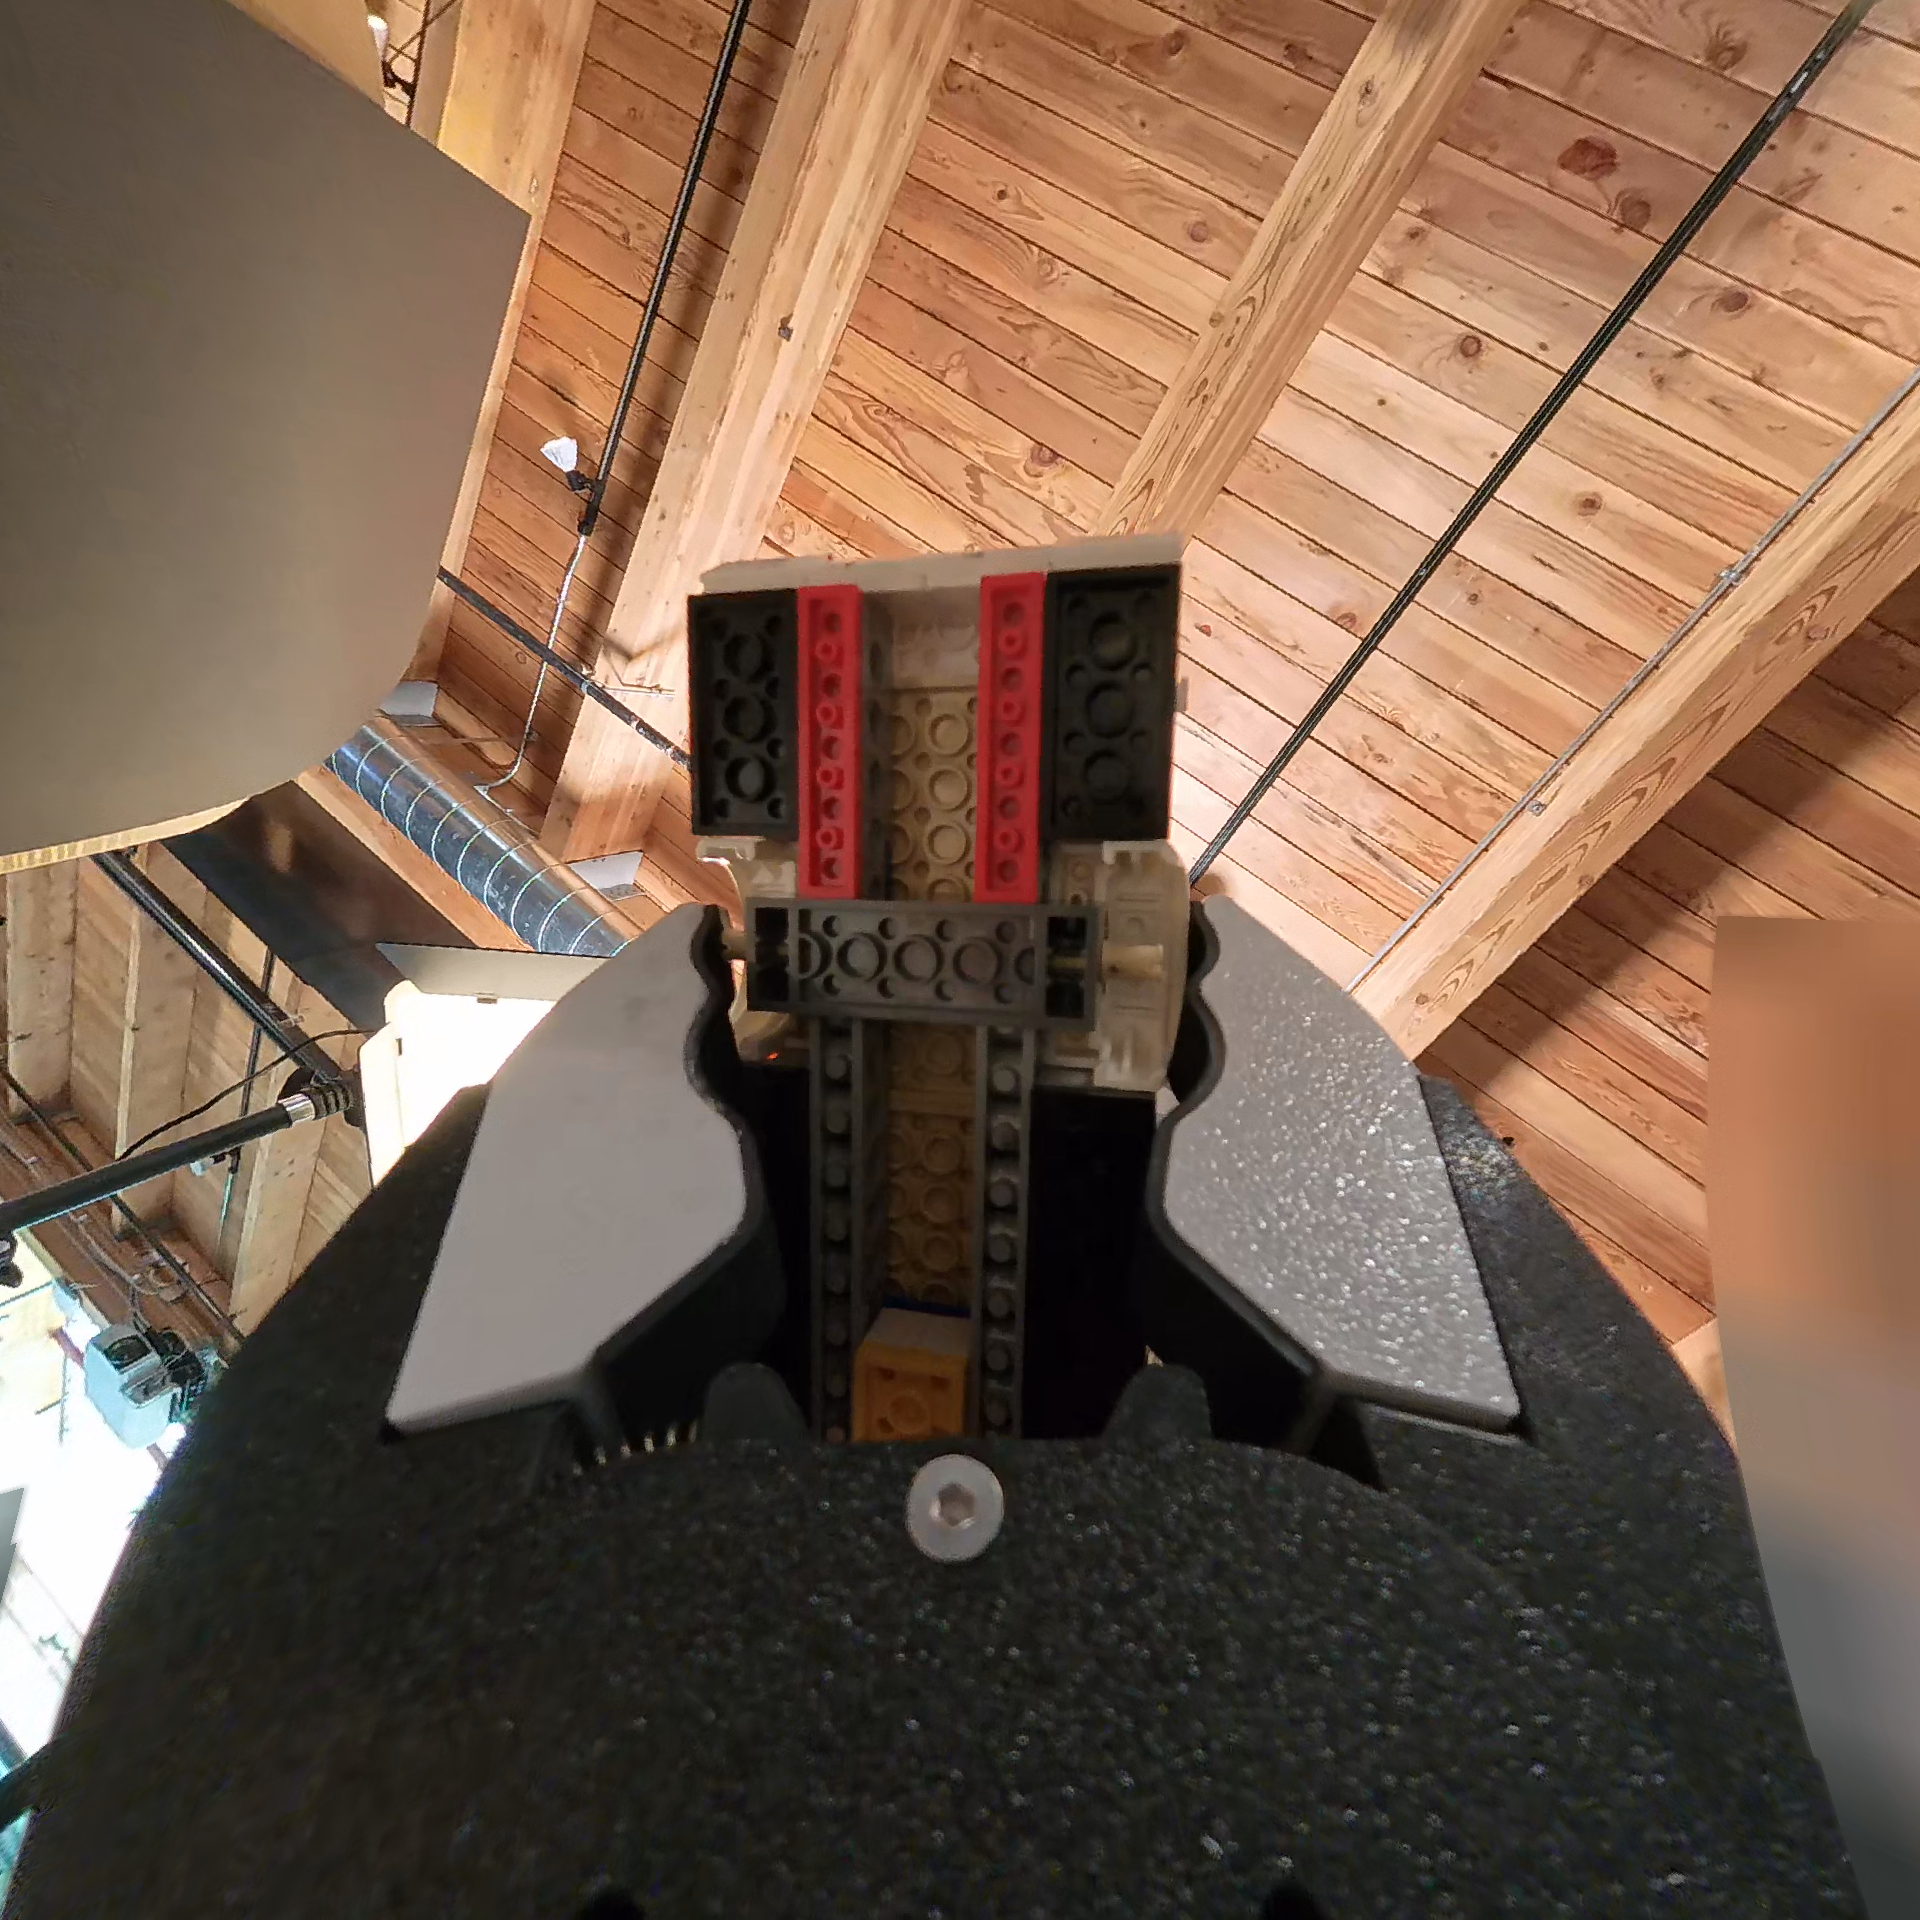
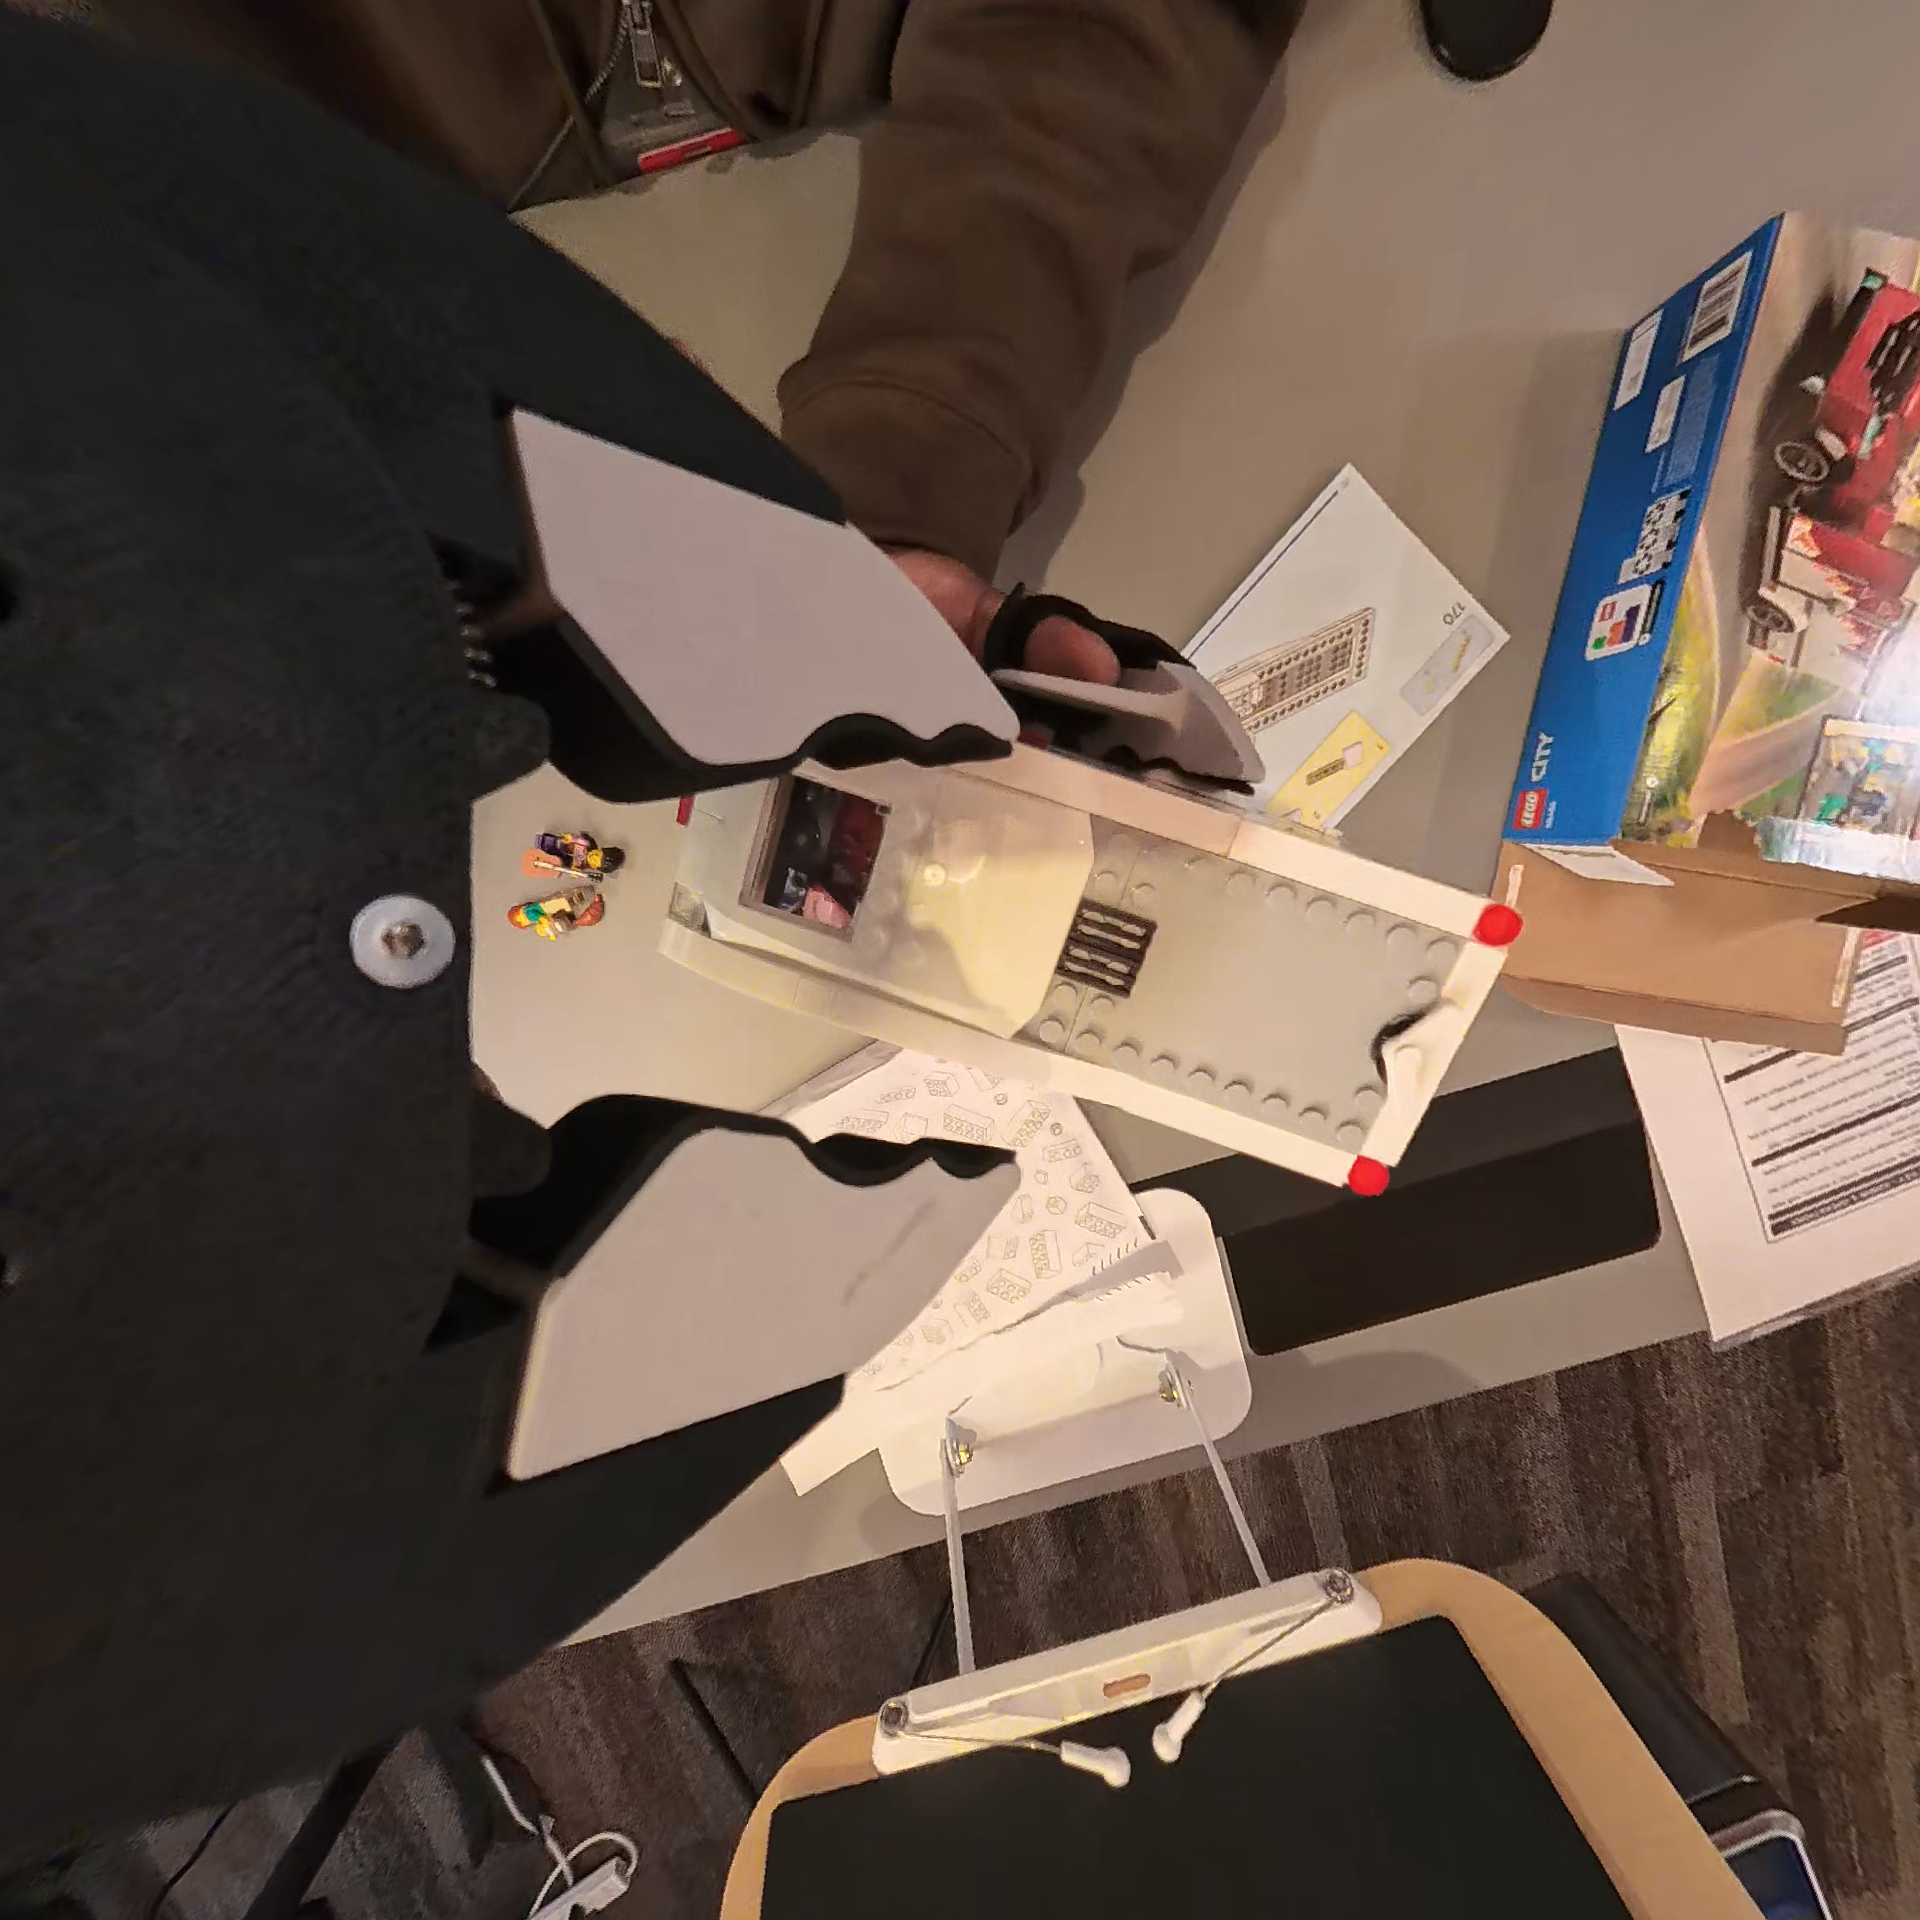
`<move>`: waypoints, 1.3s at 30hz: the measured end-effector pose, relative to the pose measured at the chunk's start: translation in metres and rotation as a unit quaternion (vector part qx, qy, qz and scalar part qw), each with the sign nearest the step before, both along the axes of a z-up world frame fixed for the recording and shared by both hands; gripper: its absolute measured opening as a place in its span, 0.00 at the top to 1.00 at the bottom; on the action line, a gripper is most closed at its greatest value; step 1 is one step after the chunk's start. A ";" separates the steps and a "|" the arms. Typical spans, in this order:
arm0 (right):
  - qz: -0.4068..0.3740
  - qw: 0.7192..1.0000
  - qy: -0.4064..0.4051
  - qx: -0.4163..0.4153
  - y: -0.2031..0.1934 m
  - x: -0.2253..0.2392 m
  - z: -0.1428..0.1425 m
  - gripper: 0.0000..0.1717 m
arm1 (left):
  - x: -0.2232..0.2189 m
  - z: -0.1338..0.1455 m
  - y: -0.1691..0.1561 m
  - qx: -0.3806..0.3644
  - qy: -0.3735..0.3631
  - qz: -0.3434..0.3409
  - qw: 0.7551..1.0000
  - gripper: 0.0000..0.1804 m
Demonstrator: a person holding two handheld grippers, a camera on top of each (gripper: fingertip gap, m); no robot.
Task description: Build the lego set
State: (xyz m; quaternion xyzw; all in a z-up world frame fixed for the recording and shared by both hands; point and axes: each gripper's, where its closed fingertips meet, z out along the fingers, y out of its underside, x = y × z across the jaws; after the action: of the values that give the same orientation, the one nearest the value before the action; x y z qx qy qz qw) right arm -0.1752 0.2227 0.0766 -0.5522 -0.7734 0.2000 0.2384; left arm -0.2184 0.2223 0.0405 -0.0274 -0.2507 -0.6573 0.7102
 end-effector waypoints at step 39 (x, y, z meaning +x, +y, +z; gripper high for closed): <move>0.060 0.995 -0.042 -0.067 -0.018 0.005 -0.010 0.88 | -0.006 0.000 -0.001 0.025 -0.027 -0.036 0.999 0.54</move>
State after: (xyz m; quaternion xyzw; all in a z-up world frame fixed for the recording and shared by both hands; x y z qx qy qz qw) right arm -0.1702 0.2042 0.0671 -0.5277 -0.7993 0.2418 0.1553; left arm -0.2240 0.2217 0.0405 -0.0012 -0.2518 -0.6888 0.6798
